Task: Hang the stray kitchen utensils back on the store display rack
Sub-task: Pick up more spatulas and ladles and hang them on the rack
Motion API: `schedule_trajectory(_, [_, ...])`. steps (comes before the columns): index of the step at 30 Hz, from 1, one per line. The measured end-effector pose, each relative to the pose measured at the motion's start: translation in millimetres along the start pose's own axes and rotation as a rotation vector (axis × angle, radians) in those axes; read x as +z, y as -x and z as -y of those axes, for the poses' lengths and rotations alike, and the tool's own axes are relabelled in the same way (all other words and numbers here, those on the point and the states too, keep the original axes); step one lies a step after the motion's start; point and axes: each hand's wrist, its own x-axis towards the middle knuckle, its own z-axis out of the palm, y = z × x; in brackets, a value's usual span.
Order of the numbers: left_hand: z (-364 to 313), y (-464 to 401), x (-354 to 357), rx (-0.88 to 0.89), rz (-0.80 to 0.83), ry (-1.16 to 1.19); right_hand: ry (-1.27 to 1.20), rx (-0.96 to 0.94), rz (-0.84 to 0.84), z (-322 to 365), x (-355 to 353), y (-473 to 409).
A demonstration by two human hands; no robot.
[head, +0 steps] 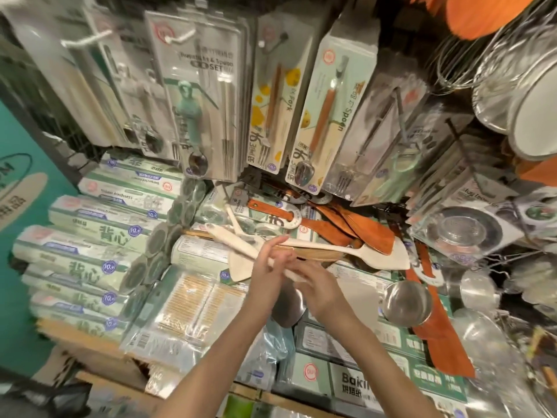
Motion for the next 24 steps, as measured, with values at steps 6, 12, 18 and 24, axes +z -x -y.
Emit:
schedule_trajectory(6, [-10, -3, -53, 0.096, -0.165, 0.042, -0.035, 0.048, 0.053, 24, 19, -38])
schedule_trajectory(12, [-18, -8, -109, 0.119, -0.300, 0.047, 0.141, 0.078, 0.053, 37, 53, -114])
schedule_trajectory(18, [-6, 5, -138, 0.064, -0.325, 0.157, 0.226, 0.194, 0.033, 36, 101, -180])
schedule_trajectory(24, [4, 9, -154, 0.028, -0.310, 0.116, 0.304, 0.186, -0.016, 24, 121, -192])
